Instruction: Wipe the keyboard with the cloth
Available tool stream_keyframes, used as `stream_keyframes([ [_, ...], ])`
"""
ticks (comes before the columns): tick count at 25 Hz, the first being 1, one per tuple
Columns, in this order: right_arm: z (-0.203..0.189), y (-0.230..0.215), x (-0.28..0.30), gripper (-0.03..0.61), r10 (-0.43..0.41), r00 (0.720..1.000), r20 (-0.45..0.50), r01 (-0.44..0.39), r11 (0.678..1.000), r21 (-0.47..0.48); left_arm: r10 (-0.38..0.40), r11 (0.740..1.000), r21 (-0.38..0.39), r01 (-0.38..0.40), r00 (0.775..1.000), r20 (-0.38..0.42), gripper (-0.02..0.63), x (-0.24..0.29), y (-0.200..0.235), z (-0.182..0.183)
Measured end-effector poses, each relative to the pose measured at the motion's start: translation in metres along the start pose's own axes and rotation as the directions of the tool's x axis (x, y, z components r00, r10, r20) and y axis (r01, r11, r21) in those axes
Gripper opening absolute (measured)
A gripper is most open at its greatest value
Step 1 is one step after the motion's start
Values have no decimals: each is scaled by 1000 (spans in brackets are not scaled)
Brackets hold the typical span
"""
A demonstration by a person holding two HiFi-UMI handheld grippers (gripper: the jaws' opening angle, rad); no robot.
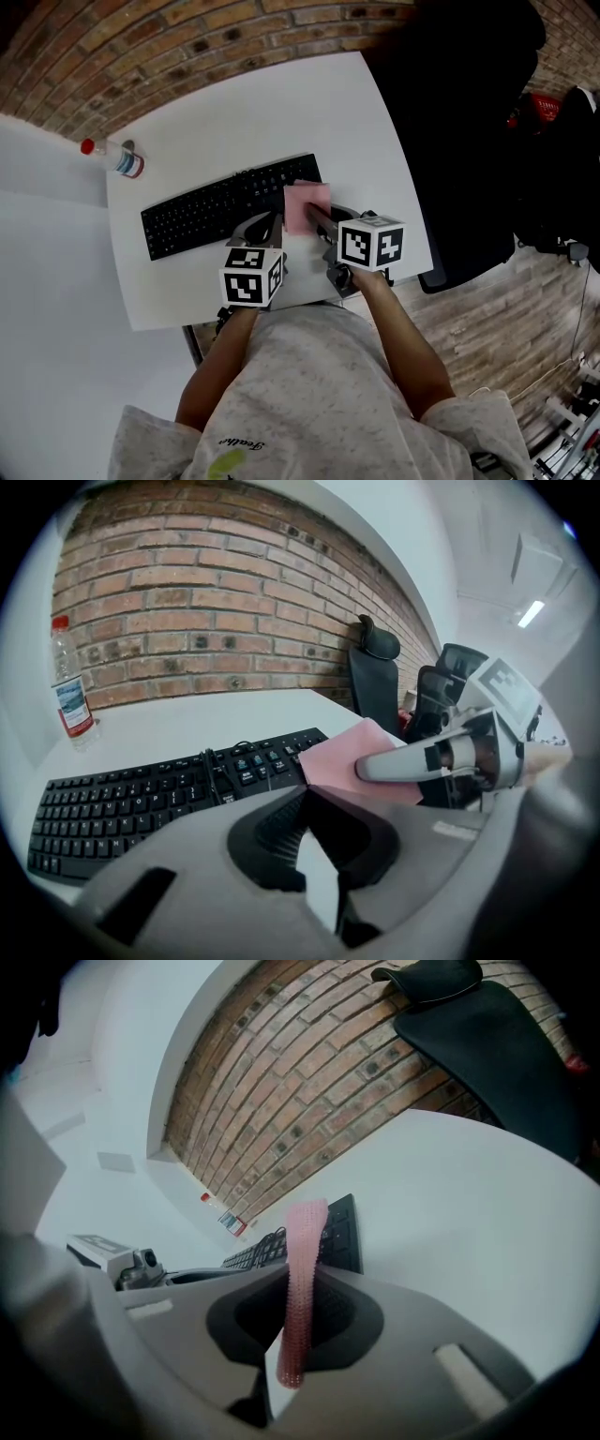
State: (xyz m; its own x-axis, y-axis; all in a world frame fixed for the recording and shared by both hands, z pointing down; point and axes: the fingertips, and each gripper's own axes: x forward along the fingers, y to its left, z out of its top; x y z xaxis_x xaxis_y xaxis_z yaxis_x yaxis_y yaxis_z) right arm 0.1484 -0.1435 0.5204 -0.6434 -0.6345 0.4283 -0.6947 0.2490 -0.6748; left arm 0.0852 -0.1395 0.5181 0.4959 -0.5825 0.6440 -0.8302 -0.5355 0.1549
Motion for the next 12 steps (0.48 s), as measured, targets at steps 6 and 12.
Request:
stream_keyframes([
  [6,9,-17,-12,18,-27,999,23,27,1000,11,-11,1000,6,11,1000,-4,-8,4,-10,3],
  [12,16,-20,-16,18,-36,999,41,36,999,3,-14,1000,-6,14,1000,0,-8,3,-7,5],
])
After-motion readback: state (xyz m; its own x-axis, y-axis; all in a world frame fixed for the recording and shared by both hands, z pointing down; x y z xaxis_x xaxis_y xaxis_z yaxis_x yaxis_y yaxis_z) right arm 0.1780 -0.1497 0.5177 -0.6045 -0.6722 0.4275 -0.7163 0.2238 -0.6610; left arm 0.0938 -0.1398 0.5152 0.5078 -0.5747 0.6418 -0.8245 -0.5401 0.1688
